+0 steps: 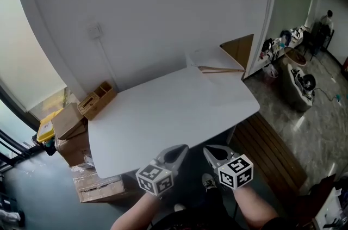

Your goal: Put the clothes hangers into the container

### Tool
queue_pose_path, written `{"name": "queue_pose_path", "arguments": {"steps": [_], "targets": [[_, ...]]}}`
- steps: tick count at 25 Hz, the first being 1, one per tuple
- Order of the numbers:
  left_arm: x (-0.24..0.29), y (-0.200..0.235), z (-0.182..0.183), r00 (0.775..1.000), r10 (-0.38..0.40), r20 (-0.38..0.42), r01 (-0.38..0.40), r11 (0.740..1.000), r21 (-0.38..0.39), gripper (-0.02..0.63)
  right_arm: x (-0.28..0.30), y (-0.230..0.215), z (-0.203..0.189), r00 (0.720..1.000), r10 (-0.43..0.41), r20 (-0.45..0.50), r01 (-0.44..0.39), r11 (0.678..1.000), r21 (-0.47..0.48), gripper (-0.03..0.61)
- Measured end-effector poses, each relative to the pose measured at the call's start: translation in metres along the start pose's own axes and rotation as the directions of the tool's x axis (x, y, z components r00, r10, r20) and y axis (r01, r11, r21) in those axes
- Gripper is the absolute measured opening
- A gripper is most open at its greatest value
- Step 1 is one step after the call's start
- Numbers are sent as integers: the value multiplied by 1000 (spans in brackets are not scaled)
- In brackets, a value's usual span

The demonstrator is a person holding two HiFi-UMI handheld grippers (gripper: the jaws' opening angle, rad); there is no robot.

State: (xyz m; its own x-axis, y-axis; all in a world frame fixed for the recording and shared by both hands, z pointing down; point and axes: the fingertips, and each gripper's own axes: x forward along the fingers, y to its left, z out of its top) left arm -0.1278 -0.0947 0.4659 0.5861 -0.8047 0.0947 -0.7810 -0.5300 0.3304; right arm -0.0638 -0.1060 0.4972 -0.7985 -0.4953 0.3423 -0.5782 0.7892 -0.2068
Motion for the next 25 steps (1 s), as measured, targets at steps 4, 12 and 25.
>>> {"name": "queue_pose_path", "arguments": {"steps": [4, 12, 25], "targets": [[-19, -14, -14, 1000, -20, -17, 20, 1000, -8, 5, -12, 28, -25, 1000, 6, -21, -5, 1000, 18, 2], [-46, -35, -41, 997, -49, -53, 48, 999, -25, 5, -31, 66, -55, 998, 25, -56, -24, 999, 22, 2], [-58, -60, -69, 991, -89, -99, 85, 996, -40, 5, -55, 70, -91, 996, 15, -83, -5, 993, 122, 1]]}}
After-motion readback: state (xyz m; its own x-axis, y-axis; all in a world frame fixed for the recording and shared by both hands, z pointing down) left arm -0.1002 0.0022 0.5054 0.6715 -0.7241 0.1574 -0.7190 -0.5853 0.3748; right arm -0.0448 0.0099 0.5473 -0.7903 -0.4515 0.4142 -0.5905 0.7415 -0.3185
